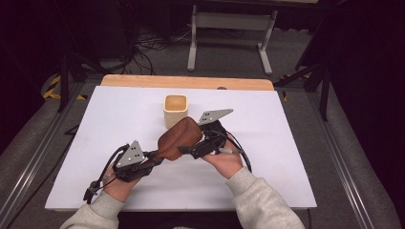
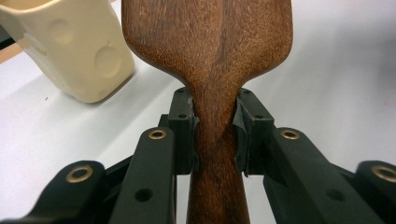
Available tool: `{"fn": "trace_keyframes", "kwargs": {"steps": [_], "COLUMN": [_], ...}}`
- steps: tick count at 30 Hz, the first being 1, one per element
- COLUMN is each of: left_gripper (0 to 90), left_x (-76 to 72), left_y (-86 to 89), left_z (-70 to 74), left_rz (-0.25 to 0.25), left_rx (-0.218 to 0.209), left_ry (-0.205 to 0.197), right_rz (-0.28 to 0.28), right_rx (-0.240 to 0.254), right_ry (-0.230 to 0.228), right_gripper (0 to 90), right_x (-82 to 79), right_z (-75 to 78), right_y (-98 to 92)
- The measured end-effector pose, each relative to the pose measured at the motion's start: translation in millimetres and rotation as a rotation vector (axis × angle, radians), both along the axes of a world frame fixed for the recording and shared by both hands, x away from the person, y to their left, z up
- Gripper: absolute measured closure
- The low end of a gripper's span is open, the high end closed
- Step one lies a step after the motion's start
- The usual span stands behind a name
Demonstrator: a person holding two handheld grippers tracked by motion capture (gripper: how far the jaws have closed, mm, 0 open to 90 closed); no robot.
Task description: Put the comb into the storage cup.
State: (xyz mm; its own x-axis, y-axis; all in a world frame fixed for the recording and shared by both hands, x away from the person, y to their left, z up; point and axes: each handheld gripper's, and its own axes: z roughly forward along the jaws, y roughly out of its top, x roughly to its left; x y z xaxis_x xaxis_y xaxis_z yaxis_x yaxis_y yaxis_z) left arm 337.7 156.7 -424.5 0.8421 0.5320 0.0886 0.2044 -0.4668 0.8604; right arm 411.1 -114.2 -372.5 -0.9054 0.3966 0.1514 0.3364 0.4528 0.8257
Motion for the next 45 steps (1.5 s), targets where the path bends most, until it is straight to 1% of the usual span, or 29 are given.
{"fn": "trace_keyframes", "kwargs": {"steps": [2, 8, 10, 12, 15, 21, 24, 25, 26, 27, 29, 32, 35, 38, 41, 45], "left_gripper": [72.3, 72.5, 72.5, 72.4, 71.9, 71.2, 70.7, 70.7, 70.4, 70.3, 70.1, 70.1, 70.2, 70.3, 70.2, 69.9], "left_x": [-0.2, 0.2, 0.1, -0.6, 0.1, 0.8, 0.7, 0.7, 0.7, 0.3, 0.0, -0.1, -0.4, -0.3, -0.5, -0.6], "left_y": [-1.2, -2.1, -3.0, -4.2, -3.9, -3.4, -3.8, -3.8, -3.6, -3.9, -3.8, -4.5, -5.7, -5.3, -4.5, -2.6], "left_z": [-0.9, -1.6, -2.4, -3.3, -3.4, -4.2, -4.3, -4.8, -4.8, -4.8, -4.6, -4.8, -5.8, -5.8, -5.3, -3.5], "left_rz": [0.001, 0.002, 0.002, 0.004, 0.006, 0.007, 0.01, 0.013, 0.012, 0.015, 0.014, 0.01, 0.012, 0.011, 0.013, 0.013], "left_rx": [0.007, 0.023, 0.032, 0.04, 0.044, 0.044, 0.047, 0.049, 0.048, 0.051, 0.05, 0.05, 0.06, 0.058, 0.046, 0.032], "left_ry": [-0.001, 0.0, 0.003, -0.002, 0.003, 0.004, 0.001, -0.001, -0.001, -0.003, -0.009, -0.011, -0.014, -0.018, -0.025, -0.03], "right_rz": [-0.004, 0.005, 0.013, 0.018, 0.035, 0.078, 0.091, 0.103, 0.128, 0.134, 0.151, 0.17, 0.192, 0.194, 0.192, 0.199], "right_rx": [-0.012, 0.01, 0.012, 0.004, -0.011, 0.002, 0.003, 0.008, 0.015, 0.016, 0.026, 0.029, 0.02, 0.007, 0.013, 0.003], "right_ry": [-0.007, 0.006, 0.0, -0.007, -0.022, -0.005, -0.01, -0.01, -0.008, -0.009, 0.001, -0.001, -0.008, -0.018, -0.017, -0.034], "right_gripper": [13.5, 25.6, 29.6, 32.3, 37.4, 45.3, 47.7, 49.8, 52.3, 53.1, 55.3, 58.6, 60.8, 60.9, 60.9, 61.0], "right_x": [-0.9, -1.6, -2.4, -3.2, -5.1, -6.3, -8.1, -8.9, -11.4, -12.1, -13.2, -15.7, -17.9, -19.2, -19.7, -21.3], "right_z": [1.5, 7.5, 10.0, 11.9, 14.8, 20.6, 23.0, 24.3, 27.5, 28.3, 30.4, 32.8, 34.7, 36.6, 38.7, 43.2], "right_y": [-0.2, -4.7, -5.8, -6.2, -6.8, -8.7, -7.7, -7.2, -5.5, -4.8, -4.1, -2.3, 0.5, 2.7, 3.3, 5.8]}}
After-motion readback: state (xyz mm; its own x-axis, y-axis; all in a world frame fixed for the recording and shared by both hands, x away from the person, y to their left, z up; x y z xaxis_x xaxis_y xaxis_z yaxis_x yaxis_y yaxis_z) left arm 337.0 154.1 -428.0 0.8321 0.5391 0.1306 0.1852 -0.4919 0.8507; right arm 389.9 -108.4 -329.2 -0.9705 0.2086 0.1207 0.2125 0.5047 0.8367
